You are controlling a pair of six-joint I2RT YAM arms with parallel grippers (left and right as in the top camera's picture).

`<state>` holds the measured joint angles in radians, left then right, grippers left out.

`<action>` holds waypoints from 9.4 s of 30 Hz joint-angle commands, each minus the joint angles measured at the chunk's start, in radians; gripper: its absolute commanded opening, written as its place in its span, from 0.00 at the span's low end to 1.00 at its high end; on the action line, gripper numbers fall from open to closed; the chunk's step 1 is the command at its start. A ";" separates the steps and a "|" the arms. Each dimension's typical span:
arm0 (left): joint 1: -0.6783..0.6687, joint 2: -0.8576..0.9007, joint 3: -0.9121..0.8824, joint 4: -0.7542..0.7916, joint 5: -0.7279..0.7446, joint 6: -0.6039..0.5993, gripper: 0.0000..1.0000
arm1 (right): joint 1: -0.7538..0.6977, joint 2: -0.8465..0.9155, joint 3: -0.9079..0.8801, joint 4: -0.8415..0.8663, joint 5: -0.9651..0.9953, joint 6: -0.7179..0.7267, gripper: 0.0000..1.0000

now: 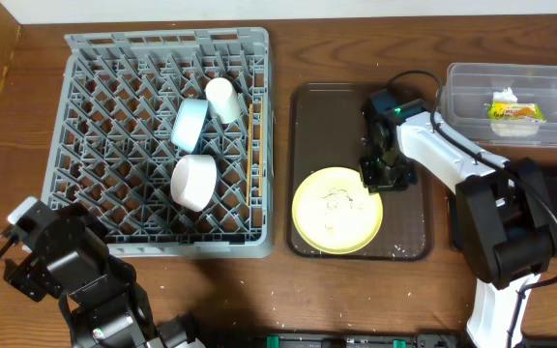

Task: Sort waste into correct bins and load items into the dishwasher
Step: 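Move right gripper to the yellow plate and grip its edge, then lift the yellow plate and carry it right over the black tray, then tilt the yellow plate to dump rice scraps onto the black tray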

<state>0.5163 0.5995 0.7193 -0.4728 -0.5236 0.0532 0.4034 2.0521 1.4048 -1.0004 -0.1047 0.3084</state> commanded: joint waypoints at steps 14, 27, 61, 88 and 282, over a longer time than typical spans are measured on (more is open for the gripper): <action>0.003 -0.002 0.023 -0.002 -0.012 0.006 0.94 | -0.109 -0.018 0.236 -0.201 0.227 0.040 0.31; 0.003 -0.002 0.023 -0.002 -0.012 0.006 0.94 | 0.062 -0.023 0.422 -0.354 -0.175 -0.155 0.42; 0.003 -0.002 0.023 -0.002 -0.012 0.006 0.94 | 0.364 0.093 0.222 0.084 0.331 0.932 0.43; 0.003 -0.002 0.023 -0.002 -0.012 0.006 0.94 | 0.384 0.192 0.225 0.082 0.279 0.856 0.01; 0.003 -0.002 0.023 -0.002 -0.012 0.006 0.94 | -0.895 -0.021 0.537 -0.616 -0.611 -0.150 0.01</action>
<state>0.5163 0.5995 0.7193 -0.4732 -0.5240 0.0532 -0.4709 2.0556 1.9446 -1.6291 -0.6846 0.1776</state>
